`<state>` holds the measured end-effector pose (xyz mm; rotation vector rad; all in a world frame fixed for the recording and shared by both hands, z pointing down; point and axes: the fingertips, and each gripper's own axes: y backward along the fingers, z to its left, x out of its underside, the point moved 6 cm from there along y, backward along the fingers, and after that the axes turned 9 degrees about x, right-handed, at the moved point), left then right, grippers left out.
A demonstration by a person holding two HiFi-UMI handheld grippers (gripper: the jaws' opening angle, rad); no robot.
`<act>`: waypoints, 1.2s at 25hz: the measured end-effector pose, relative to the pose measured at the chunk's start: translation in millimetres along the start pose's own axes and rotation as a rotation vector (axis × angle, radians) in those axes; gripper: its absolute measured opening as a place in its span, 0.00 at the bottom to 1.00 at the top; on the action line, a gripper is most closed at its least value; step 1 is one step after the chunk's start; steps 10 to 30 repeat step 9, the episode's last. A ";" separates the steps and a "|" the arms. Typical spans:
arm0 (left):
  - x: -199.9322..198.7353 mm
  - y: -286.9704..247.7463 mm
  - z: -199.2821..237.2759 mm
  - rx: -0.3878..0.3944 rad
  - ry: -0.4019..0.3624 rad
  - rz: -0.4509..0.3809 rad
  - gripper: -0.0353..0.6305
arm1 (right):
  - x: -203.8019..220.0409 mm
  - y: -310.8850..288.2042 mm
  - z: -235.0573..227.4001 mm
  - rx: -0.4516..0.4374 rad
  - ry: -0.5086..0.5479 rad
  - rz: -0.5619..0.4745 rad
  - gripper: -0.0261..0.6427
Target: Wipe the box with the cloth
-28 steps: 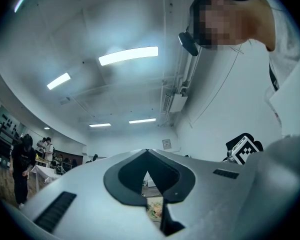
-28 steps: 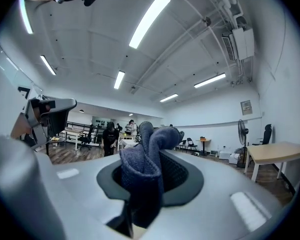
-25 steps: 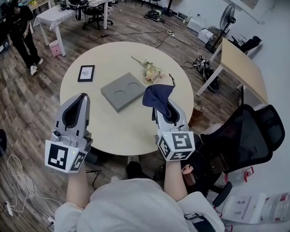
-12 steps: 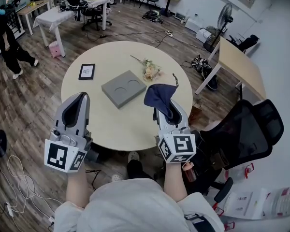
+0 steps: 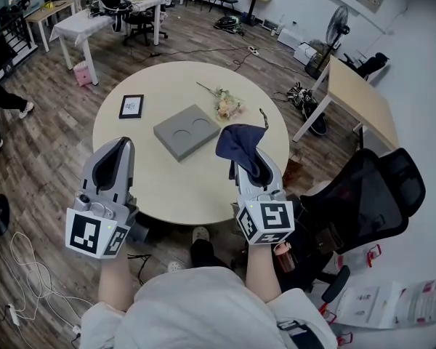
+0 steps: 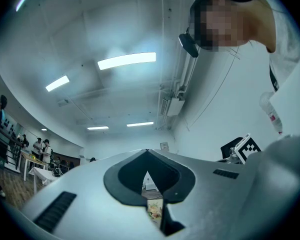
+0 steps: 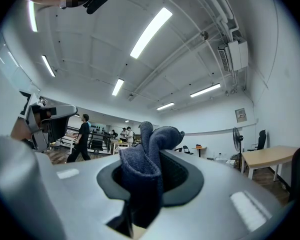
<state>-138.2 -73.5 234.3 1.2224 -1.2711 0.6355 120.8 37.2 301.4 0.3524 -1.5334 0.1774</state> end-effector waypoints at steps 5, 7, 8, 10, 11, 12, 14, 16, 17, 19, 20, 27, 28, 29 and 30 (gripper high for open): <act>0.0 0.5 0.2 0.001 0.005 -0.002 0.06 | -1.2 0.0 1.1 -0.003 -0.002 -0.001 0.19; 0.2 0.6 -0.3 0.000 0.006 -0.002 0.06 | -1.3 0.4 0.9 -0.004 -0.002 -0.001 0.19; 0.3 0.6 -0.5 0.000 0.006 -0.003 0.06 | -1.3 0.6 0.7 -0.004 -0.001 -0.001 0.19; 0.5 0.5 -0.7 -0.001 0.006 -0.003 0.06 | -1.4 0.8 0.4 -0.004 -0.001 -0.002 0.19; 0.5 0.5 -0.7 -0.001 0.006 -0.003 0.06 | -1.4 0.8 0.4 -0.004 -0.001 -0.002 0.19; 0.5 0.5 -0.7 -0.001 0.006 -0.003 0.06 | -1.4 0.8 0.4 -0.004 -0.001 -0.002 0.19; 0.5 0.5 -0.7 -0.001 0.006 -0.003 0.06 | -1.4 0.8 0.4 -0.004 -0.001 -0.002 0.19; 0.5 0.5 -0.7 -0.001 0.006 -0.003 0.06 | -1.4 0.8 0.4 -0.004 -0.001 -0.002 0.19; 0.5 0.5 -0.7 -0.001 0.006 -0.003 0.06 | -1.4 0.8 0.4 -0.004 -0.001 -0.002 0.19; 0.5 0.5 -0.7 -0.001 0.006 -0.003 0.06 | -1.4 0.8 0.4 -0.004 -0.001 -0.002 0.19; 0.5 0.5 -0.7 -0.001 0.006 -0.003 0.06 | -1.4 0.8 0.4 -0.004 -0.001 -0.002 0.19; 0.5 0.5 -0.7 -0.001 0.006 -0.003 0.06 | -1.4 0.8 0.4 -0.004 -0.001 -0.002 0.19; 0.5 0.5 -0.7 -0.001 0.006 -0.003 0.06 | -1.4 0.8 0.4 -0.004 -0.001 -0.002 0.19; 0.5 0.5 -0.7 -0.001 0.006 -0.003 0.06 | -1.4 0.8 0.4 -0.004 -0.001 -0.002 0.19; 0.5 0.5 -0.7 -0.001 0.006 -0.003 0.06 | -1.4 0.8 0.4 -0.004 -0.001 -0.002 0.19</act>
